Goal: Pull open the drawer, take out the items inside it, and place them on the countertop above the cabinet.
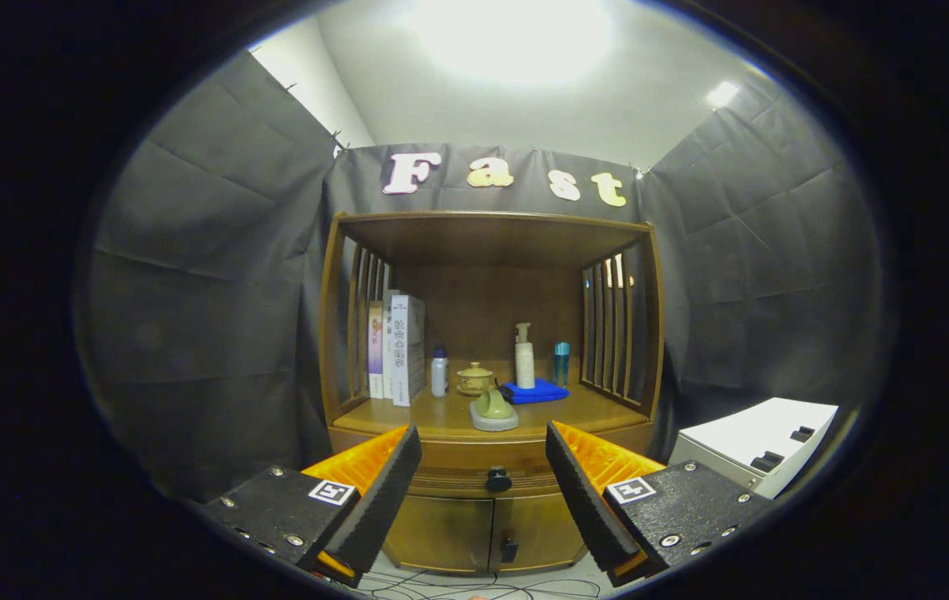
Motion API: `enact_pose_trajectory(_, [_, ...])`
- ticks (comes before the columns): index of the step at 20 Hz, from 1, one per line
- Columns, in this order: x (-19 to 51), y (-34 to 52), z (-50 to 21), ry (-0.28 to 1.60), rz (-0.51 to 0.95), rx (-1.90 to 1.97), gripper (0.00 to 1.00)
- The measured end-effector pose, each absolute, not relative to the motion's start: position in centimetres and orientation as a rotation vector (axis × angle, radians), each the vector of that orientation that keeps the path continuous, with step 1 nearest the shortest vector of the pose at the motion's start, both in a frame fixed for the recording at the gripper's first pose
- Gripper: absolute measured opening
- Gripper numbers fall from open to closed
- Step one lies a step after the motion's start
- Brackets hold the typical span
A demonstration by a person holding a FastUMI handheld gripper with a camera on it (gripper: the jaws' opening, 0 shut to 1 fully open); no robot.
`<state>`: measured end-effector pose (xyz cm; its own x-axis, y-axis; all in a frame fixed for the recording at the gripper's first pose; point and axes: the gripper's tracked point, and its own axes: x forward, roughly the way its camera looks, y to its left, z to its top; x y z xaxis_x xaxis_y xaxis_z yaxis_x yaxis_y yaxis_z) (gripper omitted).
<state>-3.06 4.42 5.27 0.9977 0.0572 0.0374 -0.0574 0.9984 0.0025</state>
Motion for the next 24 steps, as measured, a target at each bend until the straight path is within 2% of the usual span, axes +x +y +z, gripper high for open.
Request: enact_pose_trajectory(24, [-4.0,5.9,5.4,-0.046,0.104,0.004,0.95])
